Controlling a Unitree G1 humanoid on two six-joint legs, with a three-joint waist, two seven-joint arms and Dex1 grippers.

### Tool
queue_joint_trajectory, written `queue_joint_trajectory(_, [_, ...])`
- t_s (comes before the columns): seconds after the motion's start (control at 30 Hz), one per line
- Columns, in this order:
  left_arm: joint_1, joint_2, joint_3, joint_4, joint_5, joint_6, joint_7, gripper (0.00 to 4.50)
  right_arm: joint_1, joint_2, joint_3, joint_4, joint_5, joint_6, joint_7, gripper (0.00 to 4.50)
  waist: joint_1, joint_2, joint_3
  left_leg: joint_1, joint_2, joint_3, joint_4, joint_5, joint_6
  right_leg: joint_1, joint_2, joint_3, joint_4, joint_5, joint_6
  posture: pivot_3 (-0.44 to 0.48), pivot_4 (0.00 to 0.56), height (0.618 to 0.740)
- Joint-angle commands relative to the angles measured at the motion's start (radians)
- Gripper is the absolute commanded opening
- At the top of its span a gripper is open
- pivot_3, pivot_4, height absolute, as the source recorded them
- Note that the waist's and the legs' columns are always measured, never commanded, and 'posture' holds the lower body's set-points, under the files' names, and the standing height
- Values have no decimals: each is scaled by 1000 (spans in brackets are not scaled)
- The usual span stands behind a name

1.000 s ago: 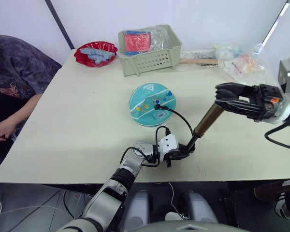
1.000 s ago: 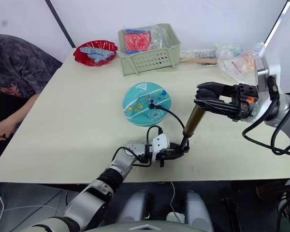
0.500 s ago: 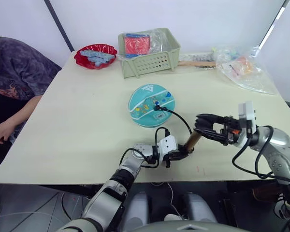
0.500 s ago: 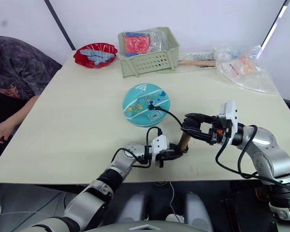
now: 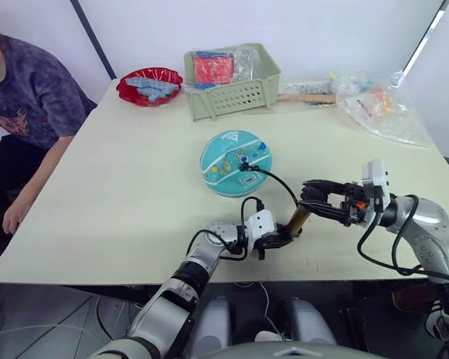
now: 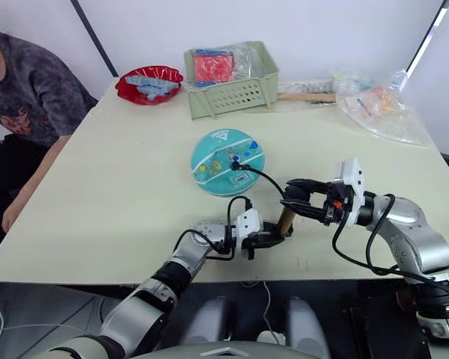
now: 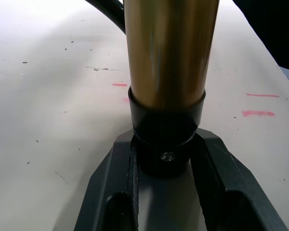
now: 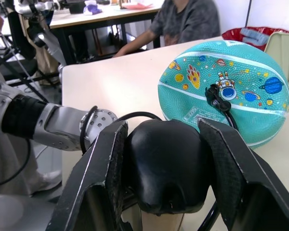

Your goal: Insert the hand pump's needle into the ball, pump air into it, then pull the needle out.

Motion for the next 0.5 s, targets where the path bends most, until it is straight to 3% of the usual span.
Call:
queue_joint_trajectory(0.03, [42, 19, -29, 70, 38, 32, -22, 1070, -95, -62, -136, -92, 124, 84, -30, 1814, 0, 2, 1, -2, 0, 0, 0, 0, 0, -1, 0, 0, 0, 1, 1, 0, 150, 738])
queue_joint_trajectory(0.5, [18, -10, -37, 105, 33, 60, -57, 1070, -283, -203, -263, -115, 328, 292, -66, 1814, 3, 5, 4, -6, -1, -1, 1, 0, 0, -3, -2, -2, -2, 1, 1, 0, 150, 738])
